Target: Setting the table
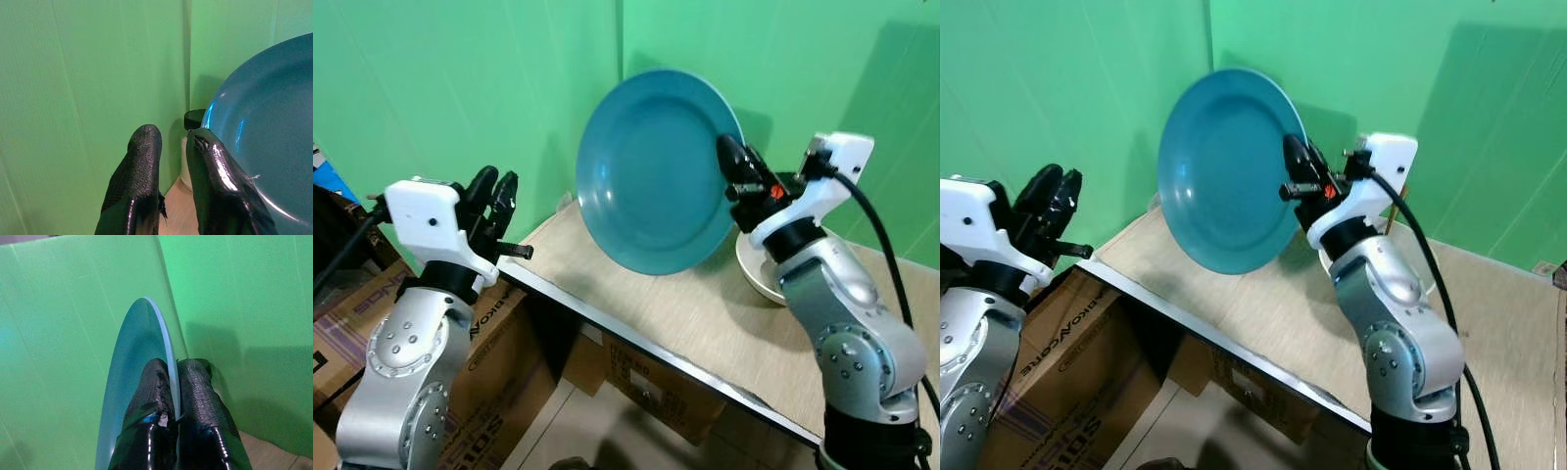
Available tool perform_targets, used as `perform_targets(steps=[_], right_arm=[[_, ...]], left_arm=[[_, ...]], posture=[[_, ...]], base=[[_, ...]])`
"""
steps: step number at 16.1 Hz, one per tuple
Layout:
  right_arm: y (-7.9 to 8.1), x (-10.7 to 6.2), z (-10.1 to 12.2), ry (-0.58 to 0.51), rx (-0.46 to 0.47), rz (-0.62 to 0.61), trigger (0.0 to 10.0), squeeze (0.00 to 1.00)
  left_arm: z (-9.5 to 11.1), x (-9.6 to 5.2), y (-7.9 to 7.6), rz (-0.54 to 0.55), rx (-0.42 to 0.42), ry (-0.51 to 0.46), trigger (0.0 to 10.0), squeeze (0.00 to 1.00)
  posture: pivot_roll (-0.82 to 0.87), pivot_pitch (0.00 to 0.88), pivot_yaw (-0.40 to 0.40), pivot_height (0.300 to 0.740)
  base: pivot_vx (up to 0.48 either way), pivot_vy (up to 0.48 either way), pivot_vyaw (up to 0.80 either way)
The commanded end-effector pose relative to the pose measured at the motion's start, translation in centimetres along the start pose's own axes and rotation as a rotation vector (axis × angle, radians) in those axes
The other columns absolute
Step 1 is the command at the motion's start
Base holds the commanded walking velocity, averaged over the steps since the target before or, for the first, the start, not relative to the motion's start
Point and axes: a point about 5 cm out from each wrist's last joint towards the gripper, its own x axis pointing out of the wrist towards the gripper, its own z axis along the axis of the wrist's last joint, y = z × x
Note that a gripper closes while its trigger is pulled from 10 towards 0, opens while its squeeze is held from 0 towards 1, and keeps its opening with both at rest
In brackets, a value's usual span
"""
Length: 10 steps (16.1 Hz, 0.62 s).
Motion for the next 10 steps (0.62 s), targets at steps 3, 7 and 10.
perform_targets(steps=[3,7,10], right_arm=[[0.66,-0.06,0.63,-0.051,-0.041,0.003,10.0,0.0],[0.86,-0.06,0.17,-0.043,-0.041,0.0,10.0,0.0],[0.94,0.06,0.1,-0.045,-0.037,0.001,10.0,0.0]], left_arm=[[0.31,0.01,-0.42,-0.009,0.07,0.008,10.0,0.0],[0.08,0.22,-0.93,-0.035,0.086,0.029,10.0,0.0],[-0.14,0.29,-1.01,-0.039,0.086,0.044,10.0,0.0]], posture=[[0.0,0.0,0.039,0.74],[0.0,0.0,0.044,0.74],[0.0,0.0,0.045,0.74]], base=[[0.0,0.0,0.0],[-0.19,0.0,0.0],[-0.254,0.0,0.0]])
